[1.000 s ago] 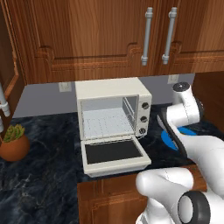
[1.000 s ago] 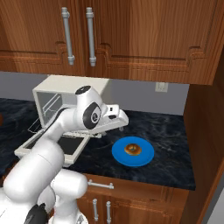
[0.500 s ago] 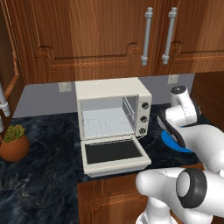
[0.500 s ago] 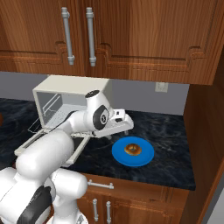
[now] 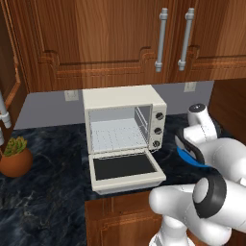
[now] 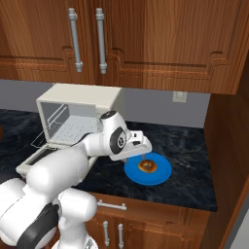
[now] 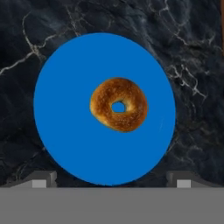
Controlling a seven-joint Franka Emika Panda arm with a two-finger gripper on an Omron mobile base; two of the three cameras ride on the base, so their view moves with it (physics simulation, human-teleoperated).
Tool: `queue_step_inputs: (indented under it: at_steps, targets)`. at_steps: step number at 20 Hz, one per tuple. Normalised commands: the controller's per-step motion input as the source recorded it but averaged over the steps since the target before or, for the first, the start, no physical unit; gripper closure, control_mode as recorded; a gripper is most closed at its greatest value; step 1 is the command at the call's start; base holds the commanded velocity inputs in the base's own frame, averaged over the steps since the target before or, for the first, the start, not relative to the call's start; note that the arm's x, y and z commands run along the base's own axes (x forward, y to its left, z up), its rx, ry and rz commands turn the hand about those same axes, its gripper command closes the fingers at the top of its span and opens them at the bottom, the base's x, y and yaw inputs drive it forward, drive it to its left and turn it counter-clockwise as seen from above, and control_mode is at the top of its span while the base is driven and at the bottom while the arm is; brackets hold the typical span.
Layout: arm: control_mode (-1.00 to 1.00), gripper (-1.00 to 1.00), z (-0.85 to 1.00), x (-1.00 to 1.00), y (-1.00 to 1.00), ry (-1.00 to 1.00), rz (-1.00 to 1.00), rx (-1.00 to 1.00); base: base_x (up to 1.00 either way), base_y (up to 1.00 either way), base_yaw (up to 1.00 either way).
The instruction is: Pick up the bagel from the plate, place it on the toaster oven rack, close the door, and set the timer.
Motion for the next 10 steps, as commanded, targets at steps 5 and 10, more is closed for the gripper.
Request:
queue_step_inputs:
  at_steps: [5, 10]
  targets:
    - [-1.00, -1.00, -0.24, 0.08, -0.03, 0.00, 0.01, 0.00, 0.00, 0.00, 0.00]
    - [-1.00, -1.00, -0.22, 0.18, -0.02, 0.00, 0.03, 0.00, 0.00, 0.00, 0.00]
